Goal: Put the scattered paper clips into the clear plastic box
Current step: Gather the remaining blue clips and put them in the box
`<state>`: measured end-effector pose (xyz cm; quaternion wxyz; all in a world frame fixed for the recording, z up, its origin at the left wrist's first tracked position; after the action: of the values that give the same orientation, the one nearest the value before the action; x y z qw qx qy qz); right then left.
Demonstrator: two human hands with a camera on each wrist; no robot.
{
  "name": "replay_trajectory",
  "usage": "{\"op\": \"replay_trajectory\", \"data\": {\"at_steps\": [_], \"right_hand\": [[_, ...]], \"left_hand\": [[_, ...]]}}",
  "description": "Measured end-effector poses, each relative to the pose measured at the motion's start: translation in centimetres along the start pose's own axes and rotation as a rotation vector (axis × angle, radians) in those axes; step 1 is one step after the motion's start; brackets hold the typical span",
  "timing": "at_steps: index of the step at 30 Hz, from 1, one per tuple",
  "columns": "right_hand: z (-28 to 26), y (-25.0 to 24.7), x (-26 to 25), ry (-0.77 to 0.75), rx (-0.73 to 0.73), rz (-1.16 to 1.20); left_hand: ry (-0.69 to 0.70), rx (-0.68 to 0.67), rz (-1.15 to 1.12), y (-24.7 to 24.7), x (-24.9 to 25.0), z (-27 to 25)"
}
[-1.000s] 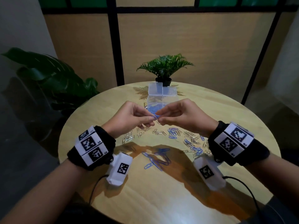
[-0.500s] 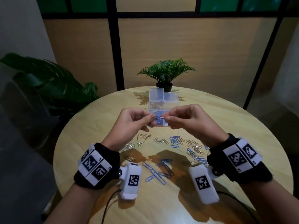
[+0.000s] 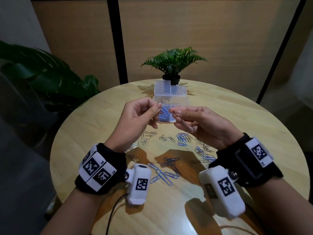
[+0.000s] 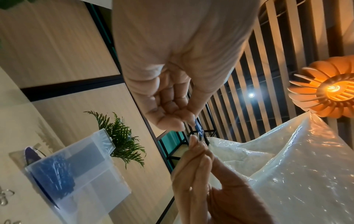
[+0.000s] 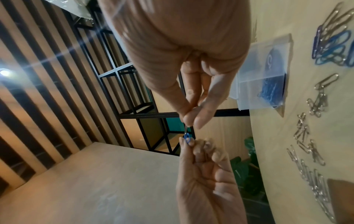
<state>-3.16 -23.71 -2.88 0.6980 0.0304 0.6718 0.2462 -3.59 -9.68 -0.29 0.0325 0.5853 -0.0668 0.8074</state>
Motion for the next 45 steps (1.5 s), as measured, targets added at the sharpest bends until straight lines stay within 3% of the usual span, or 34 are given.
{"op": "replay_trajectory", "data": {"at_steps": [6, 22, 28, 36, 41, 45], "right_hand": [[-0.3, -0.2, 0.3, 0.029, 0.054, 0.096], [-1.0, 0.0, -2.1, -0.320, 0.056, -0.188], [-1.1, -0.3, -2.6, -0.370, 0.089, -0.226], [-1.0, -1.1, -2.7, -0.409, 0.176, -0.276], [-0.5, -1.4, -1.4, -0.297, 0.167, -0.167], [-0.6, -1.3, -1.4, -0.326, 0.169, -0.230]], "left_hand": [[-0.011, -0.090, 0.009, 1.1, -0.3, -0.3], [-0.053, -0.220, 0.079, 2.2, -0.5, -0.9], [-0.086, -0.252, 0.004, 2.2, -0.7, -1.3], [-0.039, -0.004, -0.029, -0.2, -0.7, -0.6], [0.027, 0.045, 0.110, -0.3, -0.4, -0.8], [0.050, 0.060, 0.178, -0.2, -0.4, -0.6]]}}
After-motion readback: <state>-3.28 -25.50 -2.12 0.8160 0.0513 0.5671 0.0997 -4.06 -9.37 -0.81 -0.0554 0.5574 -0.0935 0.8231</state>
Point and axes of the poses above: each hand's wrist, its own z-axis towards the middle knuckle, its own y-axis out of the palm, x = y × z, the point moved 8 cm from there along z, towards the middle knuckle, and after that the axes turned 10 degrees about -y, right-handed, at the moved point
